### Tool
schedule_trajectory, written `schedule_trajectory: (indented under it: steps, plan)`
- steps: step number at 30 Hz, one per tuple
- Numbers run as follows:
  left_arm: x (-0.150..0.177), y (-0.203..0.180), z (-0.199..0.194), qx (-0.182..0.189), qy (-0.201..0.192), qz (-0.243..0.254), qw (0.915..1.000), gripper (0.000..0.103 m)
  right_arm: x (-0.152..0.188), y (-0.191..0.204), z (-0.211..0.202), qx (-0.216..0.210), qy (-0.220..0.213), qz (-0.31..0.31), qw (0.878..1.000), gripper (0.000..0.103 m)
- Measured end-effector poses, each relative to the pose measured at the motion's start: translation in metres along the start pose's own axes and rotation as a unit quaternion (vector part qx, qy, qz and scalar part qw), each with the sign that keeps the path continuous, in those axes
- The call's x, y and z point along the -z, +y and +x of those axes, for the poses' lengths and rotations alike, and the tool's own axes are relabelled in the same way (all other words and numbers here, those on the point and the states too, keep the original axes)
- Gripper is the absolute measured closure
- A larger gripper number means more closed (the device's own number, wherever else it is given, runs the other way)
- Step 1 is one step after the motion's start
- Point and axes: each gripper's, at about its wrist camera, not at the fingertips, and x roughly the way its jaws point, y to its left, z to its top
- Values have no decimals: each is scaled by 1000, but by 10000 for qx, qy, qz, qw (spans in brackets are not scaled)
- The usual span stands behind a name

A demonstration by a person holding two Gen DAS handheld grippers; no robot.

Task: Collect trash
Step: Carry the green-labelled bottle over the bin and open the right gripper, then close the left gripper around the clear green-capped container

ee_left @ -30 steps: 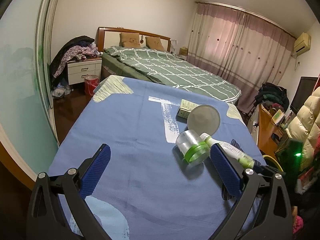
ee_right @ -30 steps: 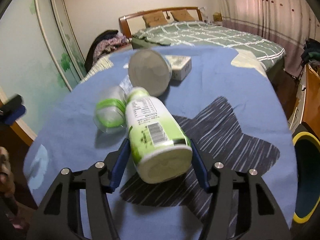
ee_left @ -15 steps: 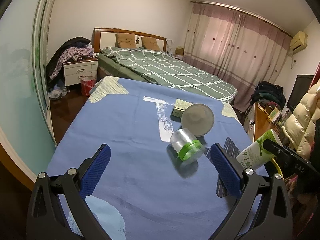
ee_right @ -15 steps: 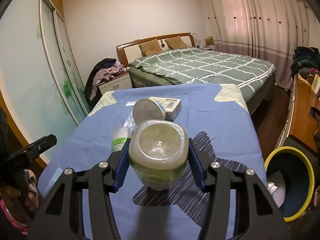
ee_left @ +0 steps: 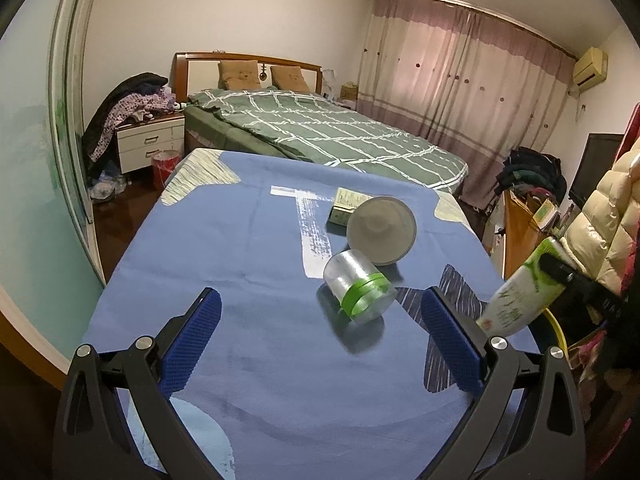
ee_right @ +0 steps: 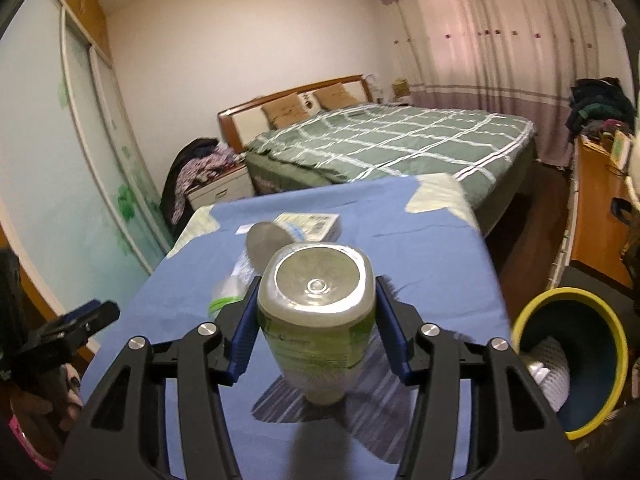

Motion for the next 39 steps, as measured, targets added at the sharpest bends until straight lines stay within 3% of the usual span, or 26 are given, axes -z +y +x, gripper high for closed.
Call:
schedule_trajectory:
  steps: [11,16,21,24,29,39]
  plan:
    - [-2,-14,13,105,148,117,9998,5,-10,-78,-45,992,-557,664,9913,52]
    - [-3,-23,22,130,226,173,9995,5,-9,-123,-60,1802,-729,929,9765,52]
    - [0,-32,37,170,386,246,9988,5,2,-165,-51,2507,-594,1172,9591,51]
    - [2,-38,49,168,507,299,9981,5,11,-183,-47,2786,-613,1330,9492,34]
    - [3,-37,67,81,636,271,9976,5,13,-182,-35,2703,-588,1408,9506,34]
    - [6,-28,112,-299,919,103,9953,5,15,-156,-12,2292,-476,1178,9650,33]
